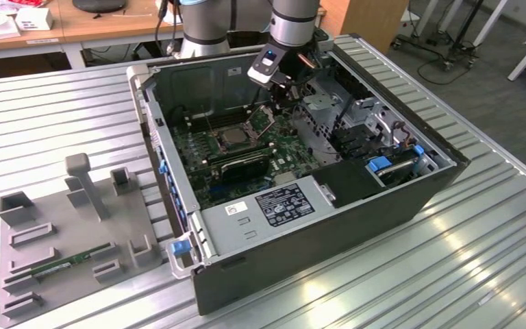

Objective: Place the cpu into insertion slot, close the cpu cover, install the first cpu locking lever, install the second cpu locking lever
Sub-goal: 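Close the cpu cover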

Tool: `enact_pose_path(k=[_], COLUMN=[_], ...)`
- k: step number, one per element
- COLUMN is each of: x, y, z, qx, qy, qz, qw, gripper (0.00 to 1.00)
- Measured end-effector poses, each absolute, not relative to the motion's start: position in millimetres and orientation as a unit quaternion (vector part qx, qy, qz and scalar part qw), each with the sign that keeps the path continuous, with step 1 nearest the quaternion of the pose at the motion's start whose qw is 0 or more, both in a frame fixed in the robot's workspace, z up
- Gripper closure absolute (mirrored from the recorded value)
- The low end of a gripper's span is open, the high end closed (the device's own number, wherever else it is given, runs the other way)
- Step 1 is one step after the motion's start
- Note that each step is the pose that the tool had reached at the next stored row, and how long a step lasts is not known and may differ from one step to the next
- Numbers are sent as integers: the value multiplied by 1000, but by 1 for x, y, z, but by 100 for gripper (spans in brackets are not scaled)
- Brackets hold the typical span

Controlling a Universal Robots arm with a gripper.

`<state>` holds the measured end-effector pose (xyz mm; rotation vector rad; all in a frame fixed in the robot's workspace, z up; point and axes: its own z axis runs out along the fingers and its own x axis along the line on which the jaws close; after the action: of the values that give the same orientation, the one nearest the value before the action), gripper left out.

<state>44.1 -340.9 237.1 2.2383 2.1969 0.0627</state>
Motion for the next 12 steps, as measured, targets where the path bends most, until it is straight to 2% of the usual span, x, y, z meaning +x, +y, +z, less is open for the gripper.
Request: enact_pose_path(k=[12], x=[25], y=[-341], z=[237], qx=[714], qy=[700], qz=[21], qw=[3], gripper=[89])
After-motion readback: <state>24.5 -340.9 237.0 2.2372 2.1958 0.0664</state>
